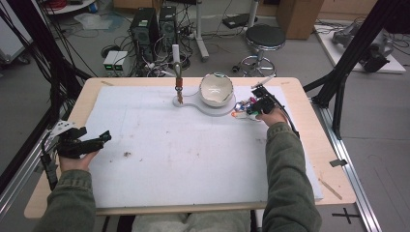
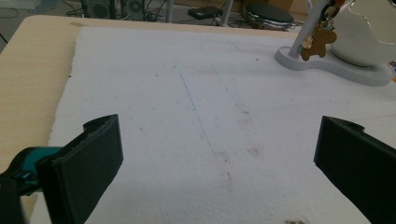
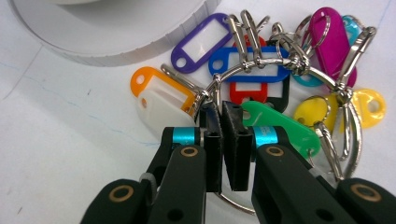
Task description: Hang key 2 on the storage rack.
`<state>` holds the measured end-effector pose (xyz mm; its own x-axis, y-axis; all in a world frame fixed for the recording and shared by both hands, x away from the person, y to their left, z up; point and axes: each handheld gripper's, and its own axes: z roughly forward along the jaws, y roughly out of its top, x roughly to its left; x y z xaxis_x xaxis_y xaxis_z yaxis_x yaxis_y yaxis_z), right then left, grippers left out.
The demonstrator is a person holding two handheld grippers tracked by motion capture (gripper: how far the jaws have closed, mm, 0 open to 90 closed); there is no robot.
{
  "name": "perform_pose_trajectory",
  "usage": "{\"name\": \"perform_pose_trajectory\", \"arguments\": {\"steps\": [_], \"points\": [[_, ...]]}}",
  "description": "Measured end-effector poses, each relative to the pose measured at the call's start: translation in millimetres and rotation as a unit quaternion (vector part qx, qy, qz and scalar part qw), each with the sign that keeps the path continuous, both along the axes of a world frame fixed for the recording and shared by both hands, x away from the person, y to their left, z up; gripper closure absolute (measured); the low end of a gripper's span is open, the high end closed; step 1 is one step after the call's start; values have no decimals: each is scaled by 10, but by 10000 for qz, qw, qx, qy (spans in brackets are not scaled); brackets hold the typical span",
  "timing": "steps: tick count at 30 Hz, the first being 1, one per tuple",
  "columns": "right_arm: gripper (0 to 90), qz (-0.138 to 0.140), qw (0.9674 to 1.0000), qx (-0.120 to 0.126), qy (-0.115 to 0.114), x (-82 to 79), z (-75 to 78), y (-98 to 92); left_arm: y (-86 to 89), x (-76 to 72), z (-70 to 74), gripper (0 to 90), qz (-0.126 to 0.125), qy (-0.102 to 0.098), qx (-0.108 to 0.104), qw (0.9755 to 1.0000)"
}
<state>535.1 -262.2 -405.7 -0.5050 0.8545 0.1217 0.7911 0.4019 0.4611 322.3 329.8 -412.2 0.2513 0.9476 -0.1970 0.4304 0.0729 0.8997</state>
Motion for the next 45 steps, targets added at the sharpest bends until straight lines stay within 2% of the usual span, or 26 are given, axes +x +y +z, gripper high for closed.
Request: {"name": "perform_pose_trajectory", "arguments": {"steps": [13, 26, 27, 30, 40, 45], "points": [[879, -7, 9993, 291, -213, -98, 217, -131, -5, 8, 4, 17, 0, -14, -23, 10000], [879, -82, 9967, 726, -349, -215, 435, -287, -16, 16, 1, 17, -14, -14, -44, 10000], [879, -88, 9966, 706, -423, -224, 456, -296, -19, 18, 0, 17, -37, -8, -30, 10000], [879, -76, 9951, 852, -487, -280, 557, -321, -35, 24, 0, 17, -79, -2, -35, 10000], [879, -11, 9915, 1160, -586, -418, 746, -350, -51, 41, 7, 17, -107, -33, -108, 9999], [879, 13, 9870, 1424, -739, -513, 874, -348, -43, 39, 11, 17, -108, -49, -142, 9998]]}}
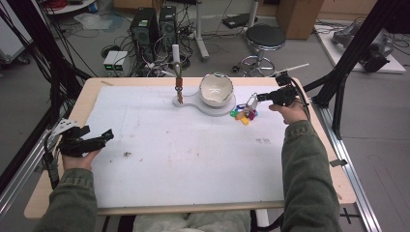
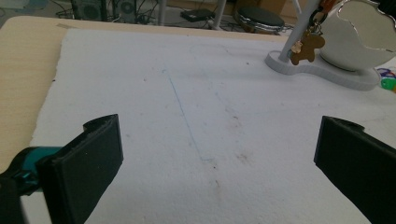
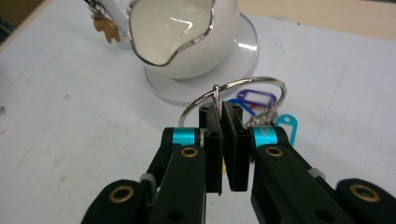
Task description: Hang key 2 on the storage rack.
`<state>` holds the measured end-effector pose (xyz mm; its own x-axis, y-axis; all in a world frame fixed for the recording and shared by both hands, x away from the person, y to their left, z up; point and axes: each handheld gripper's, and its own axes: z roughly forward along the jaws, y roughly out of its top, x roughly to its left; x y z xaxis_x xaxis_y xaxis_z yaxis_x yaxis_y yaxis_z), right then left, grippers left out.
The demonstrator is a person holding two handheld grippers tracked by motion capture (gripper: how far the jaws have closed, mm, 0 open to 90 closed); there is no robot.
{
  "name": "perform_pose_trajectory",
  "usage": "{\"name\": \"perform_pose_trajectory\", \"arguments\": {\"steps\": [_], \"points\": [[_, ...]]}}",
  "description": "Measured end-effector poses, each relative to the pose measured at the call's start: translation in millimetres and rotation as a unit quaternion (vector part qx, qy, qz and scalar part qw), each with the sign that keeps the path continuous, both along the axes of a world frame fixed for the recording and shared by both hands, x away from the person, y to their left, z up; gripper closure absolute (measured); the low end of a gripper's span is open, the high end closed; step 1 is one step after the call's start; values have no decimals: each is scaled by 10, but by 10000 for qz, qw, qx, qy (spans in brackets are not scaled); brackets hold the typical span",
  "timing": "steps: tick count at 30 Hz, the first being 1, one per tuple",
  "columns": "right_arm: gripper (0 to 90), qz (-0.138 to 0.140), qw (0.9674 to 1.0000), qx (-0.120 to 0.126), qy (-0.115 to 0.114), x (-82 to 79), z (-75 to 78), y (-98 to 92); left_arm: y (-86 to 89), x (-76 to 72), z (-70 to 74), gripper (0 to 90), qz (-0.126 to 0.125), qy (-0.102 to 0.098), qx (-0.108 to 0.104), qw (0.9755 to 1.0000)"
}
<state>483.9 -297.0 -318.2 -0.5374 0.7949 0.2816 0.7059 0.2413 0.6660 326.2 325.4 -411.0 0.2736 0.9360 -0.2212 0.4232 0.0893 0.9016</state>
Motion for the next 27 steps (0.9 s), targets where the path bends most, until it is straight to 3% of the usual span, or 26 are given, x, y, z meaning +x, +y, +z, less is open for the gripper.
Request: {"name": "perform_pose_trajectory", "arguments": {"steps": [14, 23, 27], "points": [[879, 138, 9994, 183, -253, -177, 286, 12, 8, -9, 11, 17, 13, -58, -69, 10000], [878, 379, 9972, 399, -504, -309, 556, 102, 5, -15, 18, 17, 6, -78, -70, 9999], [878, 555, 9960, 333, -623, -387, 662, 200, 12, -15, 19, 17, 21, -90, -92, 9999]]}}
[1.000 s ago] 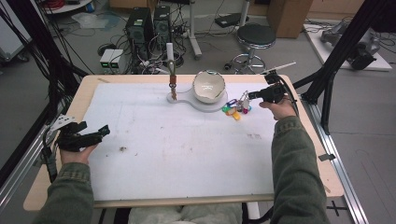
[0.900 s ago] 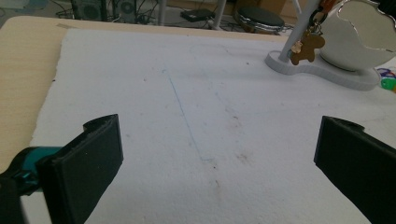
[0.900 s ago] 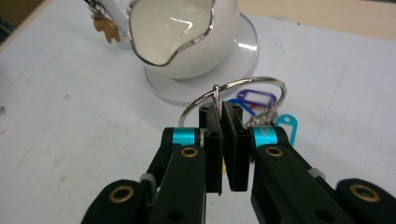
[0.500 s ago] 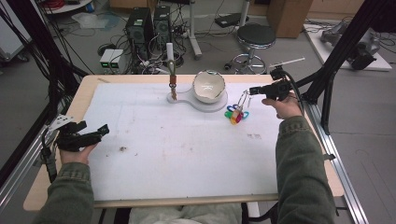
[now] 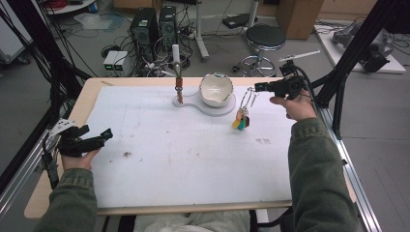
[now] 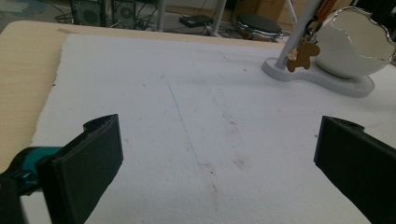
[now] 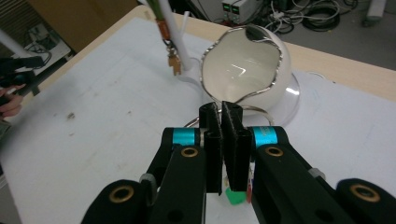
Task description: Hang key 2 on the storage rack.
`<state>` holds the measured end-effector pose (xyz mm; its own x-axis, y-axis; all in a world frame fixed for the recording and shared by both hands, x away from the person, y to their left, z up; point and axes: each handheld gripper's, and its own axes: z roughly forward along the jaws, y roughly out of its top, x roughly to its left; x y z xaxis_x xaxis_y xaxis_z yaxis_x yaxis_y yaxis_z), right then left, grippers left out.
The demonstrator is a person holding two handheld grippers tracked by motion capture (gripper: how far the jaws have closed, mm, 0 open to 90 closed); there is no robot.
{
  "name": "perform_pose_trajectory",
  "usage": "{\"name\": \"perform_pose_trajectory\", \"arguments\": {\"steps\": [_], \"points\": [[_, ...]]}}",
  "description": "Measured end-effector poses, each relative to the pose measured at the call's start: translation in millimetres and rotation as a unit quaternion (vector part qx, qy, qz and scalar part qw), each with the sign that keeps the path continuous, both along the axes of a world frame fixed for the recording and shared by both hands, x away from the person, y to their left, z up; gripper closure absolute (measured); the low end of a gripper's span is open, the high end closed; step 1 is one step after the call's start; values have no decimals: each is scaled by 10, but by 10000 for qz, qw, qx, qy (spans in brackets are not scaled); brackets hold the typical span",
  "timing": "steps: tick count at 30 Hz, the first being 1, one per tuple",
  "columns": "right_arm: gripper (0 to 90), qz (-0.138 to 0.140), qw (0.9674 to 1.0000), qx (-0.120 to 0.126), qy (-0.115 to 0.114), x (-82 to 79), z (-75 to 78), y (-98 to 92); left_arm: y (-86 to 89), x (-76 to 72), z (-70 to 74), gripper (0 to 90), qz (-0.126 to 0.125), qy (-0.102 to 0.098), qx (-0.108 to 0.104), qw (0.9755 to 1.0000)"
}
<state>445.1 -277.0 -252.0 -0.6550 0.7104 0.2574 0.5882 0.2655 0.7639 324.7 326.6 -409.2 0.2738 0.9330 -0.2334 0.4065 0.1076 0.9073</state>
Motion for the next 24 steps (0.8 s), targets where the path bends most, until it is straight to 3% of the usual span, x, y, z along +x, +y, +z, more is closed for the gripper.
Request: {"name": "perform_pose_trajectory", "arguments": {"steps": [5, 24], "points": [[878, 68, 9998, 137, -119, -72, 131, 35, 3, -6, 5, 17, -4, -4, 7, 10000], [878, 219, 9974, 576, -374, -296, 365, 187, -44, -3, 34, 17, -93, -75, -6, 9999]]}}
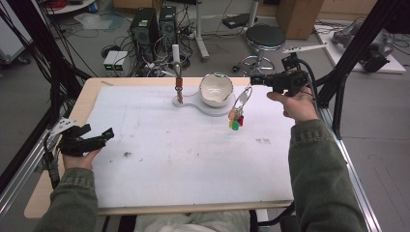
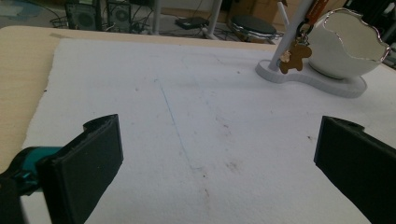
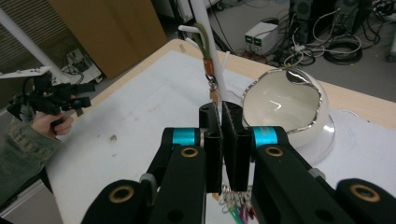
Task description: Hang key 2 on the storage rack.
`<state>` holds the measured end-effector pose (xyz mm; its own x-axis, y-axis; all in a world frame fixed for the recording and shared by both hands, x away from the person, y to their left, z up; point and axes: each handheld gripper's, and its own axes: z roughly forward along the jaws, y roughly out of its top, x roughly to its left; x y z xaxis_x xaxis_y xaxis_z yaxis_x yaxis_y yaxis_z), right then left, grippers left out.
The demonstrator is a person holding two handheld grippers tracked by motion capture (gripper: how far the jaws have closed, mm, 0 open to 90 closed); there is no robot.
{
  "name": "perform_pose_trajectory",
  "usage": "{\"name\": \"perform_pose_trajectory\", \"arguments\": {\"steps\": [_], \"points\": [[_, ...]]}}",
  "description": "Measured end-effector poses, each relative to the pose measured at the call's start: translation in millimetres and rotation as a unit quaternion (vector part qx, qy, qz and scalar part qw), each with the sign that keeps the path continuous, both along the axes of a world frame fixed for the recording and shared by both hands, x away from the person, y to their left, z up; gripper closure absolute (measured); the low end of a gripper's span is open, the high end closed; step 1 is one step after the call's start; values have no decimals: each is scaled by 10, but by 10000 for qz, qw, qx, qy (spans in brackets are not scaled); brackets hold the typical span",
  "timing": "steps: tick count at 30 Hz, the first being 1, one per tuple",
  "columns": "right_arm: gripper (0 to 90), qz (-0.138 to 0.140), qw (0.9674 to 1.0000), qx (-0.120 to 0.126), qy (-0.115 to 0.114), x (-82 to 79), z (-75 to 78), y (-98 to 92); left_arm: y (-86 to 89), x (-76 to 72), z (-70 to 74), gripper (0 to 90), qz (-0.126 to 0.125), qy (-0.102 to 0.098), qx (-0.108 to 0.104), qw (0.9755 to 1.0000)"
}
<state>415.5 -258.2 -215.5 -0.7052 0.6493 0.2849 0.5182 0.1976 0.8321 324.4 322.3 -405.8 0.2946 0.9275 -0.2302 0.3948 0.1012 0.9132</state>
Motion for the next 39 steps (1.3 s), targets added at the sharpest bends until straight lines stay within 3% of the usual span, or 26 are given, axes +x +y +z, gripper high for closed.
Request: {"name": "perform_pose_trajectory", "arguments": {"steps": [14, 23, 27, 39], "points": [[877, 391, 9992, 64, -78, -129, 95, 414, -35, -15, 69, 17, -74, -154, -110, 9998], [877, 631, 9979, 85, -64, -179, 77, 636, -122, -32, 145, 17, -255, -308, -177, 9990], [877, 759, 9970, 126, -86, -197, 73, 723, -169, -32, 190, 17, -369, -348, -303, 9983], [877, 980, 9945, 372, 6, -215, 13, 938, -324, -29, 302, 17, -599, -493, -294, 9966]]}}
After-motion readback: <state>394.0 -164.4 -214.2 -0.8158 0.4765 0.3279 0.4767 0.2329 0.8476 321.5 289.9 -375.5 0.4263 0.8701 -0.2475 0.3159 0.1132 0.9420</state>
